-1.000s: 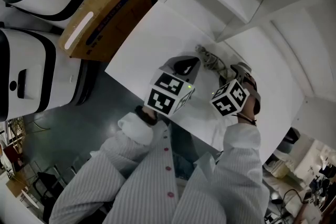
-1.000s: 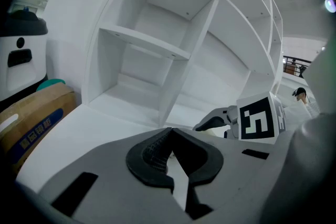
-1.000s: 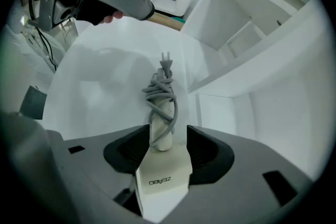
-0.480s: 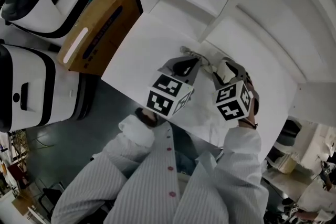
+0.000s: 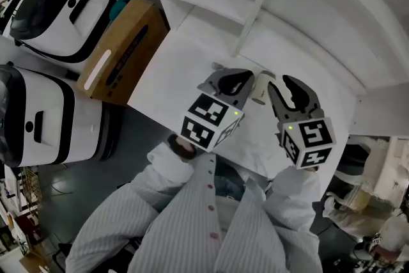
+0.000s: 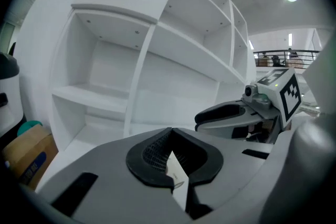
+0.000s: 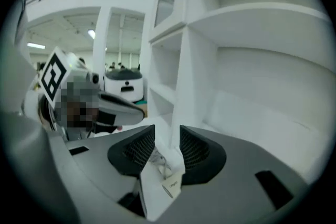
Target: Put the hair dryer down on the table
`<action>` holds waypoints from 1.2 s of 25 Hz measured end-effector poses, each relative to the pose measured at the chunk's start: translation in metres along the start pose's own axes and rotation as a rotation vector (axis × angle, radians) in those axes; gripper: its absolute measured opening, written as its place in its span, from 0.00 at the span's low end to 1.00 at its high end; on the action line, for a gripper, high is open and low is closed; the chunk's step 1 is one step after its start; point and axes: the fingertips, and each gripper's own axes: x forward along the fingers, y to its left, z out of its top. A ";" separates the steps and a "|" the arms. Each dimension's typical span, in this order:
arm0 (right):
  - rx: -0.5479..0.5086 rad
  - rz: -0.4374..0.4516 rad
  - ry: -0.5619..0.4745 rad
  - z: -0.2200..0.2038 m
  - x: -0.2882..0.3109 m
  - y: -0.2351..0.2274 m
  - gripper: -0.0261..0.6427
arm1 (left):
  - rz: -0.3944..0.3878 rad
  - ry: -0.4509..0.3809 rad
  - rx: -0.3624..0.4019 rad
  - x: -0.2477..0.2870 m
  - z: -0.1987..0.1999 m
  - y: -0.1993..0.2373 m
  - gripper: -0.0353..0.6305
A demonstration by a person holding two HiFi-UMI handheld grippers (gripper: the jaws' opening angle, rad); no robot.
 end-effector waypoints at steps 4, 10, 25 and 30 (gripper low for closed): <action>0.139 -0.018 -0.192 0.035 -0.042 -0.009 0.19 | -0.066 -0.055 0.054 -0.008 0.033 -0.030 0.07; 0.216 -0.029 -0.357 0.064 -0.092 -0.008 0.10 | -0.136 -0.145 0.137 -0.025 0.076 -0.073 0.07; 0.263 -0.031 -0.416 0.070 -0.128 0.005 0.06 | -0.180 -0.199 0.137 -0.048 0.093 -0.098 0.07; 0.280 -0.039 -0.410 0.066 -0.131 0.007 0.06 | -0.181 -0.191 0.127 -0.050 0.088 -0.099 0.07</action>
